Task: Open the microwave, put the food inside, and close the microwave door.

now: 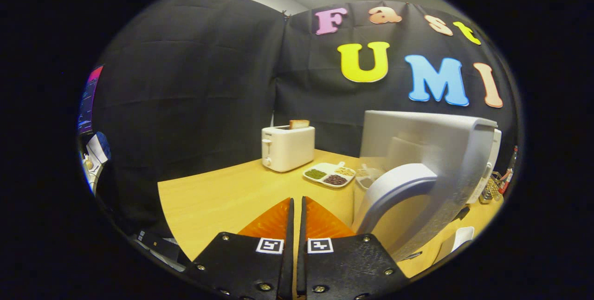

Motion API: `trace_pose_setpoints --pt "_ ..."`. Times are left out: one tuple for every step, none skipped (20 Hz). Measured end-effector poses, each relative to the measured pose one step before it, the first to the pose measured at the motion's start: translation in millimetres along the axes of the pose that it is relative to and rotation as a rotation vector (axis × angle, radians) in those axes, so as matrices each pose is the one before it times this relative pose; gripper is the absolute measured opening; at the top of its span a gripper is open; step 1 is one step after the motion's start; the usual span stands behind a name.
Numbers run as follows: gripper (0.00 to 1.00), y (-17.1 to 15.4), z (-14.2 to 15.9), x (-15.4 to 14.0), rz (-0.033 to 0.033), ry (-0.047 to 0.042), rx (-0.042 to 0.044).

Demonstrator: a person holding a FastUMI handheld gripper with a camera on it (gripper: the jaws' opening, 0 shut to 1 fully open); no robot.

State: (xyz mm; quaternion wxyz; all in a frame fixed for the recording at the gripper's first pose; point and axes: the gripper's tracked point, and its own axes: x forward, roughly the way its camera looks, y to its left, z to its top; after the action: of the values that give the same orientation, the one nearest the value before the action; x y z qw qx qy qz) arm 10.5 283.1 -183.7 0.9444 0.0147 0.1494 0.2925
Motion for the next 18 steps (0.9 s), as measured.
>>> trace_pose_setpoints --pt "0.05 -15.96 1.82 -0.65 -0.03328 -0.01781 0.00350" --pt "0.01 -18.48 3.98 -3.24 -0.03707 -0.00824 -0.01661" --pt "0.01 -16.88 1.16 -2.00 -0.03443 -0.00211 -0.01511" --pt "0.01 -14.12 -3.14 2.90 -0.02498 0.00243 -0.00255" --pt "0.01 -16.30 -2.72 1.40 -0.02428 0.00985 0.00023" --pt "0.01 -17.58 0.16 2.05 -0.03146 0.00965 0.00143" --pt "0.01 -16.50 1.70 2.93 -0.02208 0.00248 0.02165" --pt "0.01 -20.40 0.25 7.23 -0.04474 0.00709 0.02058" --pt "0.01 -16.84 4.23 4.76 -0.04314 -0.00199 0.00957" --pt "0.01 -15.00 6.21 5.62 -0.03525 -0.01406 0.00684" --pt "0.01 -14.33 6.85 8.43 -0.03260 -0.01393 -0.00331" --pt "0.01 -13.03 3.61 5.56 -0.02861 -0.00556 -0.00615" --pt "0.01 -10.27 1.80 7.10 -0.01766 0.00282 0.00057" --pt "0.01 -9.12 0.51 6.64 -0.02106 -0.00052 0.00538" --pt "0.01 -9.63 1.87 6.73 -0.02266 -0.00004 0.00340" --pt "0.01 -8.92 -1.28 6.31 -0.02346 0.00216 0.00032" --pt "0.02 -5.50 0.83 5.12 -0.01404 0.00429 0.00610" --pt "0.01 -8.53 -1.12 9.43 -0.02113 0.00344 0.00590"
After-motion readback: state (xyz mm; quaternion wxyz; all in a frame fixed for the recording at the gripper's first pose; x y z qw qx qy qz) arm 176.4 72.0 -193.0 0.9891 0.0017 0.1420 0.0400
